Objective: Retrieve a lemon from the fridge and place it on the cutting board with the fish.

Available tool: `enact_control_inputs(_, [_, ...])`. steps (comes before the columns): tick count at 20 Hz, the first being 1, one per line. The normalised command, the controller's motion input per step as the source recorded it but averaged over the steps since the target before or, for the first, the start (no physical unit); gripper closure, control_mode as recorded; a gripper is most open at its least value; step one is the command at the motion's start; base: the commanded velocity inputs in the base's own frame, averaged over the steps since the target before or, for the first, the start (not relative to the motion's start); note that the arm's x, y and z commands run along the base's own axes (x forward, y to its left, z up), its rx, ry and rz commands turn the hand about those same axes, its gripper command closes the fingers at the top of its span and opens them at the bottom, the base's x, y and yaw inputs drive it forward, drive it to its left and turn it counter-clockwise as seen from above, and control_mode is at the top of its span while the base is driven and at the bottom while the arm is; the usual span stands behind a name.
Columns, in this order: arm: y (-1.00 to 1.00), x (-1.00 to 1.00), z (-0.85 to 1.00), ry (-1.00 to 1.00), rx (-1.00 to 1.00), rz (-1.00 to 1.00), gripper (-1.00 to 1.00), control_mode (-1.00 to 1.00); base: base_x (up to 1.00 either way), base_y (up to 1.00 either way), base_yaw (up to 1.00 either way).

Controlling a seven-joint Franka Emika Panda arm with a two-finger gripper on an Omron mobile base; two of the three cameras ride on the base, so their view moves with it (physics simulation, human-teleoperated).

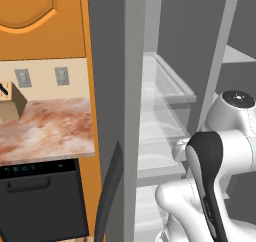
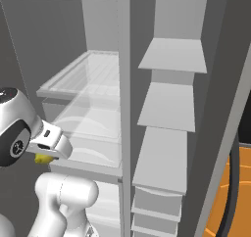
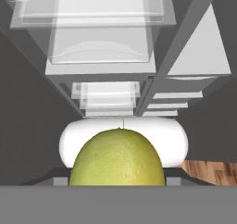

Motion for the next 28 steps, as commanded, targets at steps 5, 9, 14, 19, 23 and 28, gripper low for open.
enact_control_inputs(5, [0.0, 0.0, 0.0, 0.0, 0.0, 0.0, 1.0, -1.0, 0.0, 0.0, 0.0])
enact_control_inputs(9, [0.0, -0.09, 0.0, 0.0, 0.0, 0.0, 1.0, 1.0, -0.08, 0.0, 0.0])
enact_control_inputs(14, [0.0, 0.0, 0.0, 0.0, 0.0, 0.0, 1.0, 1.0, -0.69, -0.03, -0.02])
enact_control_inputs(19, [0.0, 0.0, 0.0, 0.0, 0.0, 0.0, 1.0, 1.0, -0.93, 0.0, -0.02])
enact_control_inputs(23, [0.0, 0.0, 0.0, 0.0, 0.0, 0.0, 1.0, 1.0, -0.95, 0.0, -0.03])
enact_control_inputs(28, [0.0, 0.0, 0.0, 0.0, 0.0, 0.0, 1.0, 1.0, -0.68, 0.25, -0.01])
